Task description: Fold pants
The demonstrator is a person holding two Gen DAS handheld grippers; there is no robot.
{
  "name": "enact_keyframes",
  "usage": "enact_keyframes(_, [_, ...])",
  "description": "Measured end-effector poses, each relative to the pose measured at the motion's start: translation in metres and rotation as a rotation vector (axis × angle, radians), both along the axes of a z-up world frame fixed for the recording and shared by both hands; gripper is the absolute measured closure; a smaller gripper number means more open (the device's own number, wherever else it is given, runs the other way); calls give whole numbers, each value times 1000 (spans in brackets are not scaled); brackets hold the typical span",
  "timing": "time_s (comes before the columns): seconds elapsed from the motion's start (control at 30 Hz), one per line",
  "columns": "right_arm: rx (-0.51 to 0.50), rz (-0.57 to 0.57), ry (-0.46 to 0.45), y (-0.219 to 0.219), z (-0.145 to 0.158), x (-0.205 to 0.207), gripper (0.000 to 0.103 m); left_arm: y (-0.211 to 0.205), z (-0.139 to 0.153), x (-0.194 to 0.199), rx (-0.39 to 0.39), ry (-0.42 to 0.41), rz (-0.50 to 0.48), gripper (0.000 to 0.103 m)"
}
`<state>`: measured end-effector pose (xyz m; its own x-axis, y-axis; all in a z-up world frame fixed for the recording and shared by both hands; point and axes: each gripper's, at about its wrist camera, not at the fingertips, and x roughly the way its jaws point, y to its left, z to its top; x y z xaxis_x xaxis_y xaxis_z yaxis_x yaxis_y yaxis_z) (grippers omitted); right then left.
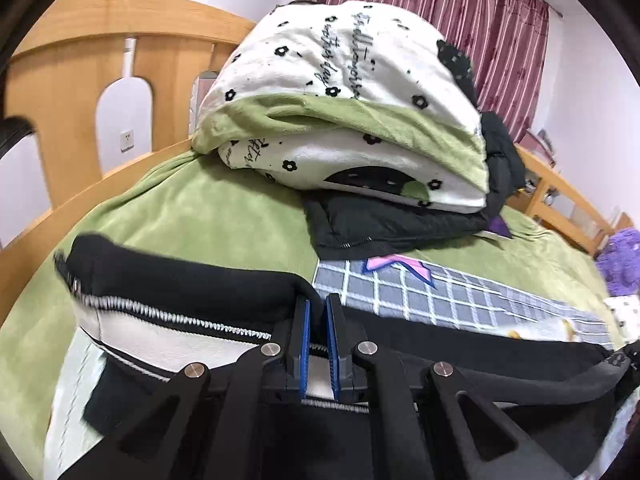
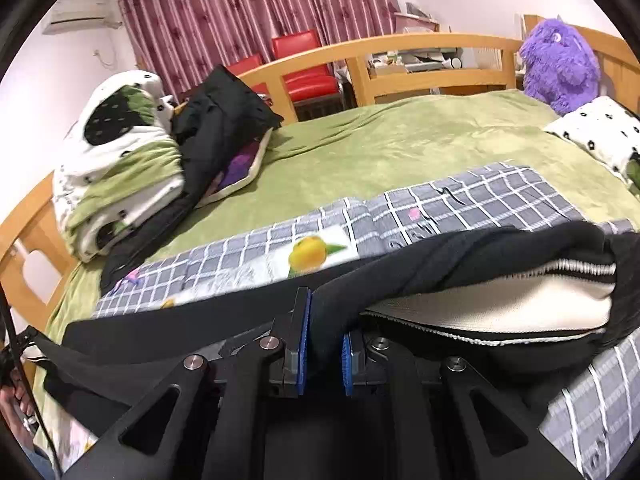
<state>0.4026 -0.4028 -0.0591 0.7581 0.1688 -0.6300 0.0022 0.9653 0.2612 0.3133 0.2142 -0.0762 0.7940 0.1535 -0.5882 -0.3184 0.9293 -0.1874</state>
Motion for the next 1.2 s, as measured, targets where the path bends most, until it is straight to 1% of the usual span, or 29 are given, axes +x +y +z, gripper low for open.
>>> enact_keyframes(0.03, [3,-6,18,2,-7,17,90,-2,-7,16,17,12,5,95])
enact_keyframes(0.1, [11,-24,66,4,-25,39,88,-3,-20,34,20,34,15,93])
enact_keyframes(0.13, [22,-31,92,4,-36,49,84,-3,-30,44,9,64,35,91])
enact_keyframes(0.17, [32,-33,121,4,-47,57,78,-3,-34,49,8,76,48,84])
enact_keyframes(0.2, [34,-40,155,4,-57,65,75,-3,-38,52,11,86,60,71])
enact_keyframes(0.23, [28,-46,179,5,-64,66,69,-5,-40,51,15,85,60,65])
enact_keyframes(0.27, [22,-49,177,4,-67,63,64,-7,-39,49,18,77,49,54])
enact_keyframes(0.3, [15,-49,156,4,-67,56,59,-9,-38,46,21,71,42,44])
enact_keyframes(0.33, [3,-49,130,3,-63,47,49,-11,-35,40,31,64,39,41])
enact_keyframes(0.37, [-14,-52,108,2,-59,36,45,-13,-31,33,45,68,41,39])
enact_keyframes(0.43, [-44,-53,90,-1,-49,8,45,-16,-23,15,51,85,29,38])
enact_keyframes(0.5, [-50,-35,100,-4,-44,-19,45,-18,-21,-3,39,111,14,34])
enact_keyframes(0.57, [-59,-28,117,-8,-45,-48,45,-20,-25,-36,0,135,-6,32])
enact_keyframes(0.6, [-62,-25,128,-11,-47,-64,45,-20,-28,-46,-18,144,-14,32])
enact_keyframes(0.67, [-50,-36,144,-18,-54,-94,44,-20,-41,-80,-93,172,-37,32])
enact_keyframes(0.7, [-29,-51,165,-23,-62,-111,44,-21,-46,-90,-114,181,-37,32])
enact_keyframes(0.77, [26,-58,203,-29,-78,-132,44,-20,-68,-121,-226,225,-10,32])
enact_keyframes(0.83, [75,-65,222,-34,-91,-146,44,-21,-83,-139,-306,233,-20,32])
enact_keyframes(0.9, [105,-77,235,-37,-101,-155,44,-21,-93,-148,-312,247,-4,32])
enact_keyframes(0.97, [117,-86,221,-39,-107,-159,44,-18,-100,-149,-308,257,11,32])
enact_keyframes(1.1, [182,-103,209,-47,-116,-149,44,-7,-103,-142,-315,229,35,32])
enact_keyframes(1.2, [208,-113,201,-49,-116,-133,44,6,-106,-124,-347,191,66,32])
